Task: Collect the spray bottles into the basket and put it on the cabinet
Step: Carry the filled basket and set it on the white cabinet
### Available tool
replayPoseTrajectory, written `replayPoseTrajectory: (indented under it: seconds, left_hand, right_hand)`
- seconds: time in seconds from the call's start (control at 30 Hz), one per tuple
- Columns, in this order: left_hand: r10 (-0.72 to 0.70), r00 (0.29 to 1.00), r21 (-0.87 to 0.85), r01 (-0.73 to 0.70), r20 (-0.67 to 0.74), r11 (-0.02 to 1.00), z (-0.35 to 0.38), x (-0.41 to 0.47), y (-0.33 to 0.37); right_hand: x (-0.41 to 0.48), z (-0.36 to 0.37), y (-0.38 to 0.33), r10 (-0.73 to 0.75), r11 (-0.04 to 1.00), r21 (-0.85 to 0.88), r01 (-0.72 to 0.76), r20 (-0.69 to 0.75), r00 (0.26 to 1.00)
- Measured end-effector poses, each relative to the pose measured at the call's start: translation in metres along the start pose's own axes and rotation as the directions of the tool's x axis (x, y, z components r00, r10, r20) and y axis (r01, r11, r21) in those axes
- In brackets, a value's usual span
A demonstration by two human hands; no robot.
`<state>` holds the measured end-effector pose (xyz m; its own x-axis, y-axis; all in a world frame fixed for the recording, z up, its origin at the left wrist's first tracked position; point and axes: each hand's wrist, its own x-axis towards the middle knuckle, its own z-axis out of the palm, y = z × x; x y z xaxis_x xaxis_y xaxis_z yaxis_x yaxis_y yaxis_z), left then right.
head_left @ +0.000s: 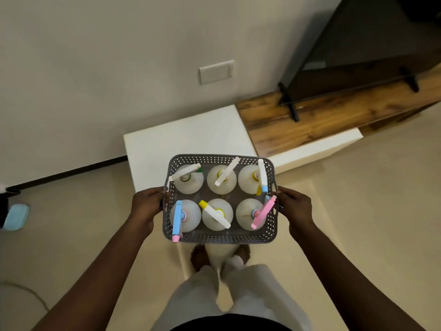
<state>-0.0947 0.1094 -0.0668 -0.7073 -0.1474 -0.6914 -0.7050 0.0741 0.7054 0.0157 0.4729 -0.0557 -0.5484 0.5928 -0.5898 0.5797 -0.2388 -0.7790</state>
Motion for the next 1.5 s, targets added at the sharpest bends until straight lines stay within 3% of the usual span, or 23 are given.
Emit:
replayPoseTrajectory:
  seconds: [0.2,0.6,1.1,1.5]
  left_hand:
    - [-0.046,0.995,-0.099,0.036,-0.093,0.994,-0.009,0.026,0.009]
    - [-0.076,0.978,-0.133,0.051,-0.192,0.990,0.021,0.117,0.027]
    - [-0.170,0.971,-0.138,0.147,-0.169,0.979,0.031,0.237,0.019]
    - [-0.227,0.962,-0.111,0.212,-0.149,0.971,0.032,0.272,0.012]
  right_hand:
    - [0.056,0.053,-0.034,0.007,0.995,-0.102,0.005,0.113,0.994]
    - [0.182,0.141,-0.078,0.046,0.958,-0.284,0.047,0.310,0.950]
    - [0.278,0.232,-0.057,0.150,0.922,-0.387,-0.025,0.297,0.943]
    - [0.306,0.255,-0.045,0.177,0.894,-0.448,-0.024,0.304,0.936]
